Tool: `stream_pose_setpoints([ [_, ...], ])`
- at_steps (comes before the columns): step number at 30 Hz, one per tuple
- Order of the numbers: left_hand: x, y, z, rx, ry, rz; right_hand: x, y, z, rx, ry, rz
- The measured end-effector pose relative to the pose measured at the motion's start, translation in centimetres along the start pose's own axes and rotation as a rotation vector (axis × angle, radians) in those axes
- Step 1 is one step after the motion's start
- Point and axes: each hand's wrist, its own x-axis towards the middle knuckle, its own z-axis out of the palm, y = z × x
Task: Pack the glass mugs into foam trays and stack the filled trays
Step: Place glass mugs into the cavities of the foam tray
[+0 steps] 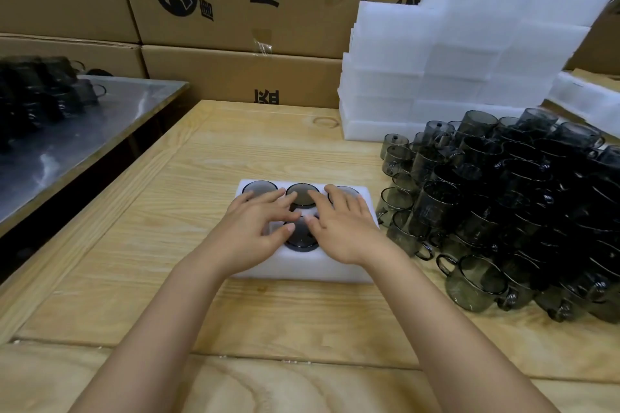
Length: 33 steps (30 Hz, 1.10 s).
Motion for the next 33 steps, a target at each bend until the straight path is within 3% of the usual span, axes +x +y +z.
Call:
stream_pose_setpoints([
  [2, -0.3, 0.5, 0.1, 0.016, 0.055, -0.001, -0.5, 0.4, 0.0, 0.141, 0.082, -0.049],
  [5, -0.8, 1.0, 0.1, -0.047, 0.441, 0.003, -2.0, 0.8, -0.2, 0.335, 0.336, -0.121],
  [8, -0.7, 0.2, -0.4, -0.533, 0.783, -0.221, -4.6, 1.2, -0.3, 0.319, 0.543, -0.176],
  [10, -0.6, -1.1, -0.7, -0.845, 0.835, -0.367, -6.8, 1.6, -0.2, 0.277, 0.687, -0.177],
  [16, -0.5, -3.4, 0.9, -1.126, 0.713, -0.529, -11.9, 6.0, -0.7, 0.015, 1.037, 0.135],
  [20, -0.4, -4.0, 1.0, -1.205, 0.733, -0.566, -10.4, 8.4, -2.0, -0.150, 0.864, 0.321],
  [25, -0.5, -4.0, 1.0, -1.222, 0.725, -0.564, -7.5, 9.0, -3.0, -0.333, 0.658, 0.408],
  [33, -0.3, -4.5, 1.2, -1.224, 0.723, -0.553, -6.5, 9.3, -3.4, -0.259, 0.630, 0.324],
])
